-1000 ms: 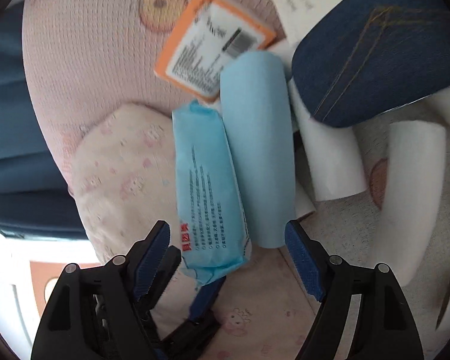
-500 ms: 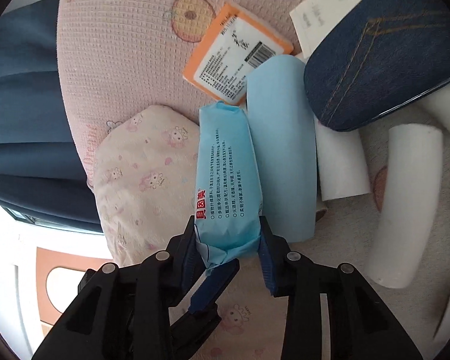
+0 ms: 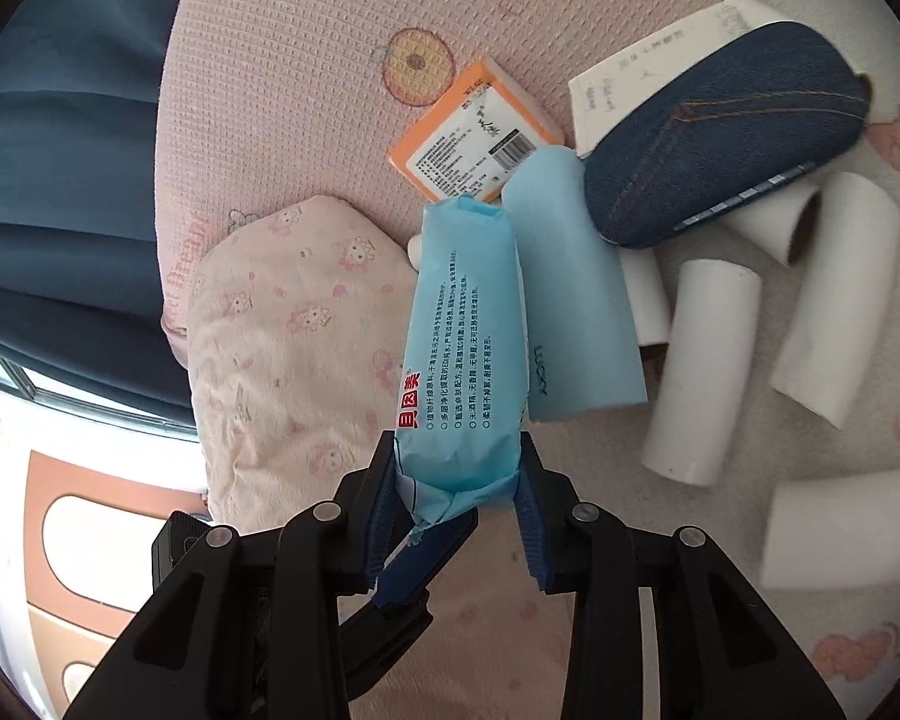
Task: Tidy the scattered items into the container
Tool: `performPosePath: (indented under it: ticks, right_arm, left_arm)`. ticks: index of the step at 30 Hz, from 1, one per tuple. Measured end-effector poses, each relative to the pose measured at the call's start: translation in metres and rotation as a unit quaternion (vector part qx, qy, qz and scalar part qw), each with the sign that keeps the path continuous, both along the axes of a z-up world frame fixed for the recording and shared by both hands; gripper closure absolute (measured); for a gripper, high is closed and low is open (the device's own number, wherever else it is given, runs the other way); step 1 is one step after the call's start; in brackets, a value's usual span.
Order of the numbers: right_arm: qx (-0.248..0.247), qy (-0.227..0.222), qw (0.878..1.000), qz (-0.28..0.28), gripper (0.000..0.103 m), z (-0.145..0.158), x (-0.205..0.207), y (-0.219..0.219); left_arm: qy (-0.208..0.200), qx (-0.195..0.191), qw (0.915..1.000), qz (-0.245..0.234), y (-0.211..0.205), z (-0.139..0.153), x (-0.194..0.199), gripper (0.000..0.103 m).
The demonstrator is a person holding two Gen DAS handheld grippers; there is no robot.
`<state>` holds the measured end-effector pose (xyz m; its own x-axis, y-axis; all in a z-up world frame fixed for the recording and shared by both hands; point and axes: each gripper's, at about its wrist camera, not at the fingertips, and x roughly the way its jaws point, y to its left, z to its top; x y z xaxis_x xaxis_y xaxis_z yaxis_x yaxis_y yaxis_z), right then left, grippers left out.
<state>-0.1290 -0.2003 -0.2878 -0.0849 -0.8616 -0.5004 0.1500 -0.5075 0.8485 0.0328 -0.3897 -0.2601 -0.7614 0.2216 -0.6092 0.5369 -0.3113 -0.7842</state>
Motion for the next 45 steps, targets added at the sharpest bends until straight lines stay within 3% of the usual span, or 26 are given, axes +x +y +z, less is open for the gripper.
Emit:
performPosePath:
  ticks: [12, 17, 20, 25, 30, 34, 37, 41, 45]
  right_arm:
    - [0.043, 0.005, 0.999, -0.030, 0.070, 0.001, 0.043, 0.071]
    - [0.084, -0.019, 0.995, -0.057, 0.071, -0.016, 0.045, 0.091]
    - [0.086, -0.017, 0.992, -0.091, 0.071, -0.015, 0.046, 0.108]
    - [0.123, 0.024, 0.985, -0.121, 0.071, 0.004, 0.044, 0.126]
    - [0.123, 0.036, 0.986, -0.109, 0.070, 0.011, 0.052, 0.126]
    - [0.125, 0.038, 0.987, -0.097, 0.070, 0.012, 0.061, 0.115]
    - [0.130, 0.041, 0.986, -0.097, 0.070, 0.012, 0.067, 0.111]
    - [0.150, 0.047, 0.983, -0.092, 0.069, 0.012, 0.077, 0.105]
    - [0.165, 0.043, 0.981, -0.087, 0.067, 0.010, 0.081, 0.099]
  left_arm:
    - [-0.017, -0.007, 0.9970, -0.075, 0.058, -0.016, 0.007, 0.074]
    - [-0.062, 0.022, 0.9919, -0.108, 0.075, -0.045, -0.003, 0.074]
    - [-0.101, -0.001, 0.9872, -0.123, 0.084, -0.053, -0.004, 0.074]
    - [-0.094, -0.029, 0.9898, -0.104, 0.077, -0.044, 0.007, 0.069]
    - [-0.095, -0.048, 0.9892, -0.101, 0.079, -0.030, 0.014, 0.068]
    - [-0.093, -0.057, 0.9855, -0.130, 0.086, -0.014, 0.009, 0.052]
    - [-0.103, -0.102, 0.9748, -0.170, 0.094, 0.001, 0.003, 0.047]
    - [-0.115, -0.203, 0.9465, -0.224, 0.093, 0.022, -0.009, 0.047]
    - [-0.115, -0.230, 0.9386, -0.230, 0.069, 0.030, -0.017, 0.047]
